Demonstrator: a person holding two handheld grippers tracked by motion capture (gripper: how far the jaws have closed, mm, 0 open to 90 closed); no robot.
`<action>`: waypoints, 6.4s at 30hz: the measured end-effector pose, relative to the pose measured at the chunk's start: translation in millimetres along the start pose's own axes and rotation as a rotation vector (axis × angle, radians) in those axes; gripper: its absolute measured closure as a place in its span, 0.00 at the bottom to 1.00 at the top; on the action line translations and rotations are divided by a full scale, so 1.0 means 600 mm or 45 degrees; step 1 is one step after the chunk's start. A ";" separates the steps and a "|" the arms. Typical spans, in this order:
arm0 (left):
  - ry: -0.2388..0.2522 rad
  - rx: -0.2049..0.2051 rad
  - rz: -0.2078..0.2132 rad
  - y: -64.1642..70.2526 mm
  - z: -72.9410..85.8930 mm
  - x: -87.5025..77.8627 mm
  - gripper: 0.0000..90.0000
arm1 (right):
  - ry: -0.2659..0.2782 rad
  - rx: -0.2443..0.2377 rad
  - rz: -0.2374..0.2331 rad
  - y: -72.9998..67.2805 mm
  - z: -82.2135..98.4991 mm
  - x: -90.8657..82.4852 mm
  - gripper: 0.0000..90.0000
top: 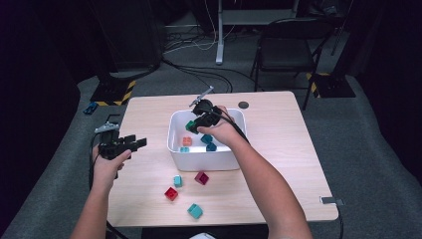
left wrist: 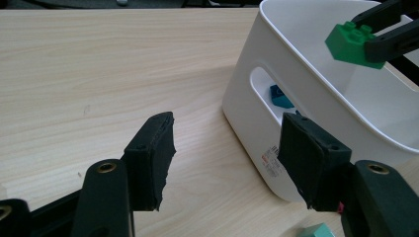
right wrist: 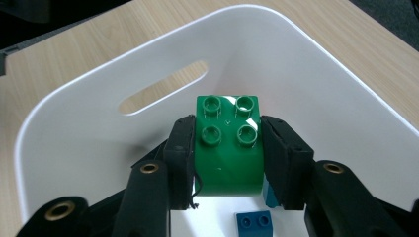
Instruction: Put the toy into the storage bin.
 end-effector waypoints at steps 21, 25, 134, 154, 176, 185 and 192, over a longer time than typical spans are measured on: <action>0.000 -0.005 0.006 -0.001 0.000 0.000 0.43 | -0.054 -0.022 0.005 0.001 -0.007 0.056 0.65; 0.002 -0.005 0.007 0.000 0.000 0.000 0.43 | -0.054 -0.010 0.017 0.000 -0.008 0.055 0.62; -0.027 -0.002 -0.025 0.002 0.007 0.006 0.43 | 0.096 -0.261 -0.156 -0.258 0.248 0.028 0.54; -0.029 -0.005 -0.043 -0.001 0.009 0.008 0.43 | -0.002 -0.309 -0.193 -0.289 0.278 0.090 0.51; -0.032 -0.006 -0.040 -0.003 0.010 0.011 0.43 | -0.034 -0.248 -0.199 -0.264 0.281 0.085 0.65; -0.043 -0.011 -0.040 -0.003 0.011 0.011 0.43 | -0.010 -0.248 -0.188 -0.250 0.264 0.061 0.65; -0.027 -0.012 -0.044 -0.004 0.010 0.011 0.43 | -0.001 -0.217 -0.179 -0.234 0.253 0.033 0.65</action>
Point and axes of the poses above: each handheld gripper's, and its own axes: x roughly forward along the jaws, z roughly out of its underside, y roughly to its right, the point moved 3 cm from there along x, roughly forward along the jaws, and after that the axes turned 9 degrees about -y, right-handed, at the moved point
